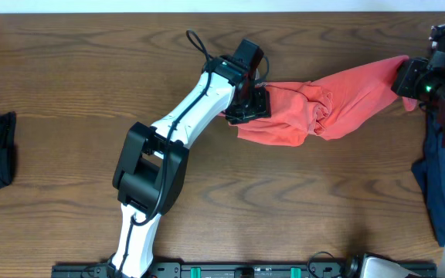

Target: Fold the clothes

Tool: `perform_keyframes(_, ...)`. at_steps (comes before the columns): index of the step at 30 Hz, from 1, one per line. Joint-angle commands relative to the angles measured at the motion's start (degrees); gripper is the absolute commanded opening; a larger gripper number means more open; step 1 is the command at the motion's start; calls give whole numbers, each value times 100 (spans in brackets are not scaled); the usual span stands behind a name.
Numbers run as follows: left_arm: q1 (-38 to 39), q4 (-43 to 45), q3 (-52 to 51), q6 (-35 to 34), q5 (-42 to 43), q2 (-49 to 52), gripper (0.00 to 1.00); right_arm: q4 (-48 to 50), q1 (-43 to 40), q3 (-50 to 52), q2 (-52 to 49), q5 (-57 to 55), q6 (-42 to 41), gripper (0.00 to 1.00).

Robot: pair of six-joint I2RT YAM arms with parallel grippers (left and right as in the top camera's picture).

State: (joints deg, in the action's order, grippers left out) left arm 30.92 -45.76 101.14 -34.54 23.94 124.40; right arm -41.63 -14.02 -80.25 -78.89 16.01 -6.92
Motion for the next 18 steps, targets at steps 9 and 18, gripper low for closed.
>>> perform_keyframes(9,-17,970,-343,-2470,-566,2,44,-74,-59,-37,105,96,59,1)
perform_keyframes(18,20,940,-343,-2472,-568,175,46,-103,-52,-37,105,98,57,1)
